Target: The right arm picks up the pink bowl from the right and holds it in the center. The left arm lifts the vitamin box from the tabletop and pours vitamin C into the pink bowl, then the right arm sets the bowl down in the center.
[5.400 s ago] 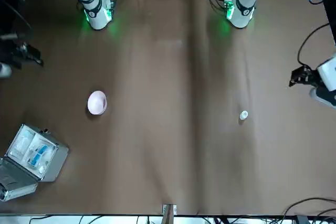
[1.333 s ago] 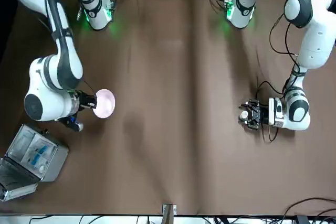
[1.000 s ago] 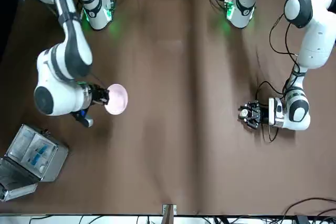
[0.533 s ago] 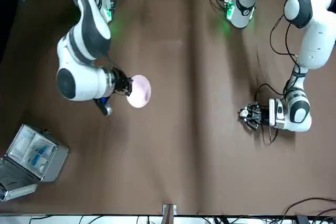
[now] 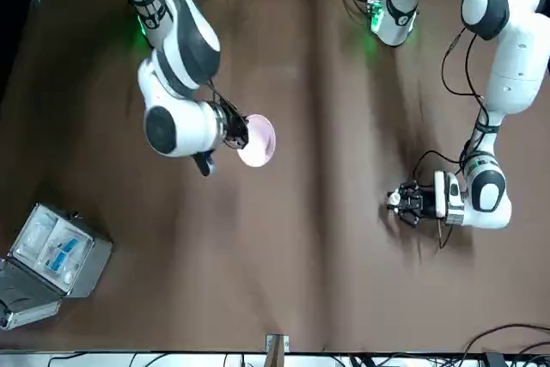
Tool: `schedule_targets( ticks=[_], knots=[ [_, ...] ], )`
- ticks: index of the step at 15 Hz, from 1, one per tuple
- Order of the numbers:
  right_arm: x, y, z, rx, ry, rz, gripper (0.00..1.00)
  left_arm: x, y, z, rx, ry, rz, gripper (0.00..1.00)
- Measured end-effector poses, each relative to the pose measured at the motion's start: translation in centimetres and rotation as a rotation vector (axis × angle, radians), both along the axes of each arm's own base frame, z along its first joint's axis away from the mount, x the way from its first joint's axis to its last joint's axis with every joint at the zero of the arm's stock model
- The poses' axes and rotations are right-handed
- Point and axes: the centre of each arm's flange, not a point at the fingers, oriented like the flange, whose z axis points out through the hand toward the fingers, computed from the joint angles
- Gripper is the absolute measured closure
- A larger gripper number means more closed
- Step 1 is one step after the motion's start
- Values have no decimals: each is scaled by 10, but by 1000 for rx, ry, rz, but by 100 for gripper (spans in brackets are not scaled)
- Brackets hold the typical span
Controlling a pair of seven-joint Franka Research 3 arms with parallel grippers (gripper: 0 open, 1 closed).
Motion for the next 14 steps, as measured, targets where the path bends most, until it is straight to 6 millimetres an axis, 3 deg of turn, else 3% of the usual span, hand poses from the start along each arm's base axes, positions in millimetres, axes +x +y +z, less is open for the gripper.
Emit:
schedule_targets(
  ticks=[5, 11, 12, 14],
  knots=[
    [4, 24, -4, 4, 37, -69, 97, 24, -55, 51, 92, -118, -32, 65],
    [7, 30, -8, 64, 64, -73, 97, 35, -127, 122, 162, -120, -41, 65],
    [9, 28, -16, 76, 77, -73, 97, 33, -154, 150, 174, -112, -54, 65],
    [12, 28, -21, 104, 99, -86, 97, 28, -183, 172, 185, -96, -68, 65]
  ],
)
